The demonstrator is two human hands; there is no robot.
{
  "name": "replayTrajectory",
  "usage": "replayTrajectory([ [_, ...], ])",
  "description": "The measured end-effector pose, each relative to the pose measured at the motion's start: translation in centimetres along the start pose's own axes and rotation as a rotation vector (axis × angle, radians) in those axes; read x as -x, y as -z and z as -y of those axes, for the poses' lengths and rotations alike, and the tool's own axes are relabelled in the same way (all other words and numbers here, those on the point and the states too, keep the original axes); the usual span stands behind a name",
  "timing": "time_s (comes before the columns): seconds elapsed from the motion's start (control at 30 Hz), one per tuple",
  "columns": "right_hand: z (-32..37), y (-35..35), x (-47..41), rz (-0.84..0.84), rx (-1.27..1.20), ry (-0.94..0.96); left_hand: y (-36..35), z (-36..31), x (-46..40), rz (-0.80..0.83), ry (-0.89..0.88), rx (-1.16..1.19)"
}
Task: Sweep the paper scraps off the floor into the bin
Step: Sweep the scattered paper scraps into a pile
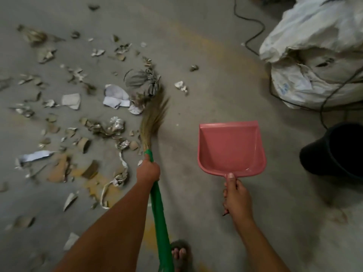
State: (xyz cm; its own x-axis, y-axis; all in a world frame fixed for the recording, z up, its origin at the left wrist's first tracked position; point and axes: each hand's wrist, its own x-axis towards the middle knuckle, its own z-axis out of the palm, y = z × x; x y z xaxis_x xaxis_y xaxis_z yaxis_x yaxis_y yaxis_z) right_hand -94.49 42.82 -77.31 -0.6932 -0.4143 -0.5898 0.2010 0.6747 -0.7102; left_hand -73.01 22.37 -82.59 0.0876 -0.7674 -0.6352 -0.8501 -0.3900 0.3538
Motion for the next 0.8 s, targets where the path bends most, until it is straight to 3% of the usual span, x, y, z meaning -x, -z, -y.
replayTrajectory([
  [0.23, 6.7, -3.5, 0.2, 0.022, 0.1, 0.037, 6.1, 1.1, 3.0, -0.142, -0.042, 0.166],
  [0.47, 12.0, -3.7, 0.0, -0.018, 0.122, 0.081, 3.1, -0.6, 9.1, -0.122, -0.047, 0.385],
  [0.6, 12.9, -1.8, -2.0, -0.092, 0.156, 0.119, 0.4, -5.6, 11.0, -0.135, -0.224, 0.344],
  [0.8, 14.2, 3.2, -8.9, -0.227, 0.242, 0.194, -5.3, -15.9, 7.9, 0.083, -0.484, 0.204],
])
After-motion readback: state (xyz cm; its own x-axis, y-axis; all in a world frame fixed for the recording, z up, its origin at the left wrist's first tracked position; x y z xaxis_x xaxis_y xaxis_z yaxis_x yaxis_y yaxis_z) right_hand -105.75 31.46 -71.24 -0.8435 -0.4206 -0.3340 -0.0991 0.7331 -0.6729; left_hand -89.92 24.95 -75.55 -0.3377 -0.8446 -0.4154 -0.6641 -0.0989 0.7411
